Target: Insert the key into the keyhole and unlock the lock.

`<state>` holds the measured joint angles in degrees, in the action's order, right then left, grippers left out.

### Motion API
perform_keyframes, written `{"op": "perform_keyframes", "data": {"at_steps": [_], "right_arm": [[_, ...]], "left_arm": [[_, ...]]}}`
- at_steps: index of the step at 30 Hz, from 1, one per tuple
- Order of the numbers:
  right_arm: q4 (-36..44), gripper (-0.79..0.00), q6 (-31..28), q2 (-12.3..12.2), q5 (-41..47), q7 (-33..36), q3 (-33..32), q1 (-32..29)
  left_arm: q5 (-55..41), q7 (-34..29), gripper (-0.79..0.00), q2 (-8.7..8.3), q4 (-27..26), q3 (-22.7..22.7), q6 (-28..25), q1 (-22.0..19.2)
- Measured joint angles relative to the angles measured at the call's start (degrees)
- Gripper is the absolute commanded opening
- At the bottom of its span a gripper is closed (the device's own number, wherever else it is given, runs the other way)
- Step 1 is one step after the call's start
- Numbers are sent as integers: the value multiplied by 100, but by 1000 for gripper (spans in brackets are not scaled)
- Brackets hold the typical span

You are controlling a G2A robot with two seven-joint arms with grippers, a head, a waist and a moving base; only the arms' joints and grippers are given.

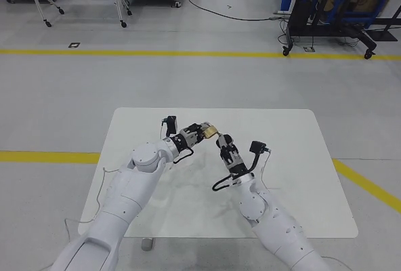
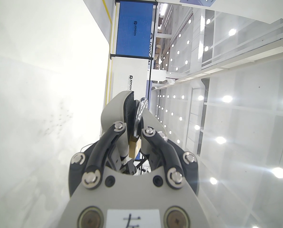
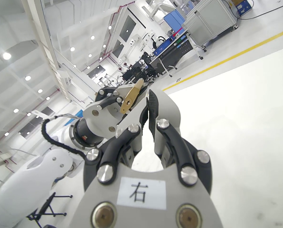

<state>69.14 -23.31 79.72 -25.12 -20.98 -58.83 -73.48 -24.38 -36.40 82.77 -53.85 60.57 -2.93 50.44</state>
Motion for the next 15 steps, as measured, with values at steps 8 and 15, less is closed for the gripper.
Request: {"op": "perform_keyframes", "data": {"at_steps": [8, 15], "right_arm": [[270, -785, -443, -104, 1995, 2203, -395, -206], [513, -785, -660, -126, 2917, 3059, -507, -361]], "left_arm": [[96, 46, -785, -24, -148, 82, -317, 94], [244, 194, -785, -30, -282, 101, -582, 177]]}}
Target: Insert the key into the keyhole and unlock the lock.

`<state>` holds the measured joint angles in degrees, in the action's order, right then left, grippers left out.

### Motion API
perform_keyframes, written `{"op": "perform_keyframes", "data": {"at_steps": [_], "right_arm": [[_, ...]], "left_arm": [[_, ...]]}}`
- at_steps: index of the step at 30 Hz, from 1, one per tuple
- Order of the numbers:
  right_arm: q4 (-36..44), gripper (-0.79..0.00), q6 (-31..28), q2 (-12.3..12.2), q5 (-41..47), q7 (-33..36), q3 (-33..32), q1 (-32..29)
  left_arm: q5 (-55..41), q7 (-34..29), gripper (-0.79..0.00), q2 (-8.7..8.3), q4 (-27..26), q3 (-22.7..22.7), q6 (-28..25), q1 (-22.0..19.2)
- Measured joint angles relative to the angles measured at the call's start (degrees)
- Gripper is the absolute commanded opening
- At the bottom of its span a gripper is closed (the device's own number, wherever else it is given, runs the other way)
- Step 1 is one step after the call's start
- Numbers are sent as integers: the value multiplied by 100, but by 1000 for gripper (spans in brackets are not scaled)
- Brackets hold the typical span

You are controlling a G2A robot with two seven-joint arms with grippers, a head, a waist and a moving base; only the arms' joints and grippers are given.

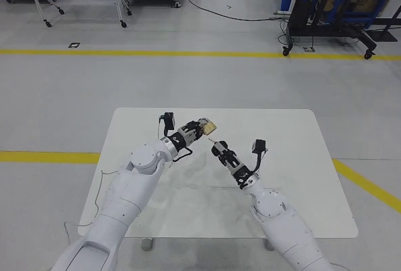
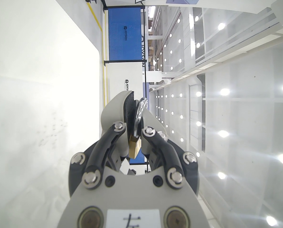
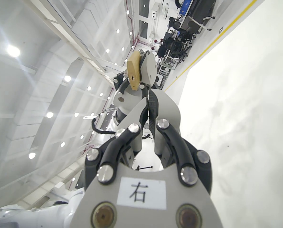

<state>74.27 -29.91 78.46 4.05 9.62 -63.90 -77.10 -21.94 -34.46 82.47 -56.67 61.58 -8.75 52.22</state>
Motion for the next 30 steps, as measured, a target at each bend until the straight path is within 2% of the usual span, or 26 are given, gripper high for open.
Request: {"op": "perform_keyframes", "data": {"at_steps": [9, 24, 30], "right_arm": [[-8, -785, -547, 84, 130, -522, 82, -66], [-40, -785, -352, 187, -354, -1243, 143, -18], [-48, -785, -355, 208, -451, -1315, 131, -40]], "left_arm": [[128, 132, -785, -5, -109, 19, -88, 79], [176, 44, -785, 0, -138, 8, -48, 96], [146, 32, -785, 5, -138, 22, -73, 104]]}}
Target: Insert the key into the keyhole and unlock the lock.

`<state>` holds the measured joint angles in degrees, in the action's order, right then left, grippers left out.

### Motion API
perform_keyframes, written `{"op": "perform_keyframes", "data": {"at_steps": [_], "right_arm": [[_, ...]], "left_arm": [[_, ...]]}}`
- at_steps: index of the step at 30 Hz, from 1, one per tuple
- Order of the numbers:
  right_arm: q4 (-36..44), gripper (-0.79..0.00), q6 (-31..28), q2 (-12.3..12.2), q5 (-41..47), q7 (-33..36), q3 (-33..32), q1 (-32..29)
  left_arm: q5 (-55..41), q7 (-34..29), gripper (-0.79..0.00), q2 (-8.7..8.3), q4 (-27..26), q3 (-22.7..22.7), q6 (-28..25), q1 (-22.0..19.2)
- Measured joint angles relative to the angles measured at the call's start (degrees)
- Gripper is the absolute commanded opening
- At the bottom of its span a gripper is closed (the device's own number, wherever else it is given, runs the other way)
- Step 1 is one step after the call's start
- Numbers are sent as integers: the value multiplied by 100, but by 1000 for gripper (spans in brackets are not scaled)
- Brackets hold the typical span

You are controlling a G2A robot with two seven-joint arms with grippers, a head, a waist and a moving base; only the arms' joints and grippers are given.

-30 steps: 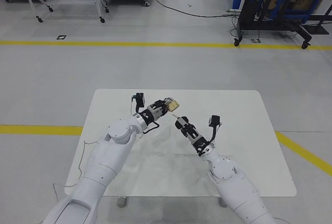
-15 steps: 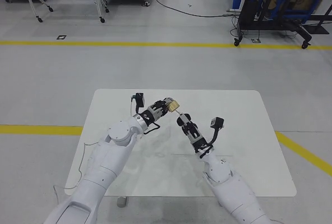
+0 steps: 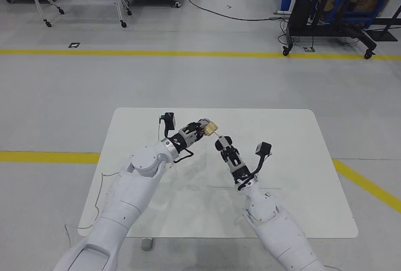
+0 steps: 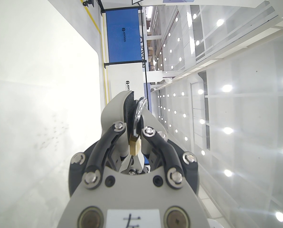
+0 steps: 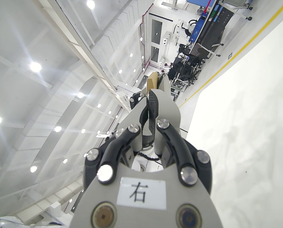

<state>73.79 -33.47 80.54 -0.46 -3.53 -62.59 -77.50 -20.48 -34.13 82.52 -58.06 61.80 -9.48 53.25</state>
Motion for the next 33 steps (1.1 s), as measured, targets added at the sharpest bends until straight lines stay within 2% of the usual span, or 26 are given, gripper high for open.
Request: {"op": "perform_keyframes", "data": {"at_steps": [23, 33], "right_arm": [[-17, -785, 79, 70, -79, 0, -50, 6], [-27, -785, 181, 101, -405, -210, -59, -11]], "left_arm": [[65, -73, -785, 12, 38, -16, 13, -31], [217, 71, -785, 17, 17, -29, -89, -26]]}}
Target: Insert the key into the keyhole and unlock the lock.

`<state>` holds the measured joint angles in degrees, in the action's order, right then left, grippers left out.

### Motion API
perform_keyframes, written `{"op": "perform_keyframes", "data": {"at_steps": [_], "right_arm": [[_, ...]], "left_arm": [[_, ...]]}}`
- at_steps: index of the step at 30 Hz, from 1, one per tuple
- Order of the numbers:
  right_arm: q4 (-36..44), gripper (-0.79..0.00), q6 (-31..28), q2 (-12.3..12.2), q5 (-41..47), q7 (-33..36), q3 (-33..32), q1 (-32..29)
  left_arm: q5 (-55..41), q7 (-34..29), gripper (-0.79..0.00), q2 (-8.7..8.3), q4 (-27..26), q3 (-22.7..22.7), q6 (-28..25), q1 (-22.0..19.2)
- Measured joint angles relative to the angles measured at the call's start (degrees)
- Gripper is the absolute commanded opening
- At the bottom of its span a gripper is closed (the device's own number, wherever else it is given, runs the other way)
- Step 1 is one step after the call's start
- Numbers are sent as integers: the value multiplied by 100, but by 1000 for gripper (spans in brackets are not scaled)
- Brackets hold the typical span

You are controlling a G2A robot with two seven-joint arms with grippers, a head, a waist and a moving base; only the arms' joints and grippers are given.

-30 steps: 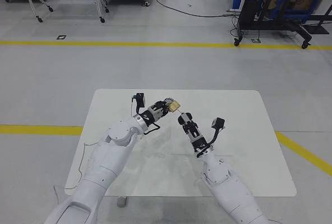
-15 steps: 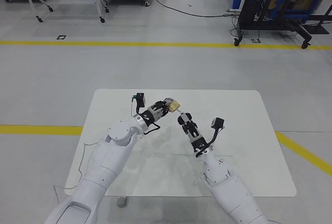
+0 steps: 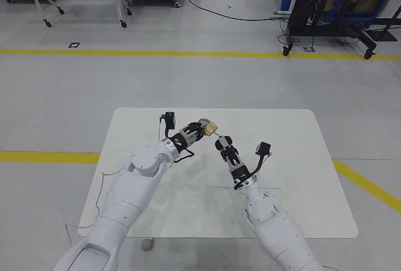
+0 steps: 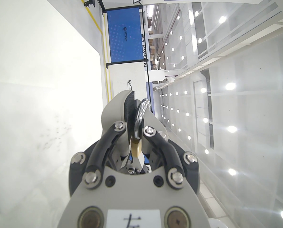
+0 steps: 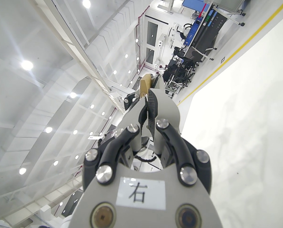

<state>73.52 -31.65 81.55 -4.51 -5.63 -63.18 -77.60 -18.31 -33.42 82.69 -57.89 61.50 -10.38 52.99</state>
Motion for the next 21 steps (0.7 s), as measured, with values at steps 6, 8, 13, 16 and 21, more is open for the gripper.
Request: {"op": "perform_keyframes", "data": {"at_steps": [6, 8, 13, 16, 21], "right_arm": [[-10, -785, 33, 23, -21, -18, 12, -1], [-17, -785, 46, 32, 2, -6, 13, 7], [-34, -785, 63, 49, 15, 10, 13, 23], [-36, -785, 65, 58, 4, 17, 12, 22], [-34, -785, 99, 71, -76, 60, 36, 18]], "left_arm": [[196, 200, -785, -2, -67, -13, -89, 46], [198, 198, -785, -2, -84, -8, -95, 57], [211, 182, -785, -4, -107, 3, -99, 75], [219, 181, -785, -4, -120, 7, -100, 85], [240, 180, -785, -2, -142, 1, -87, 98]]}}
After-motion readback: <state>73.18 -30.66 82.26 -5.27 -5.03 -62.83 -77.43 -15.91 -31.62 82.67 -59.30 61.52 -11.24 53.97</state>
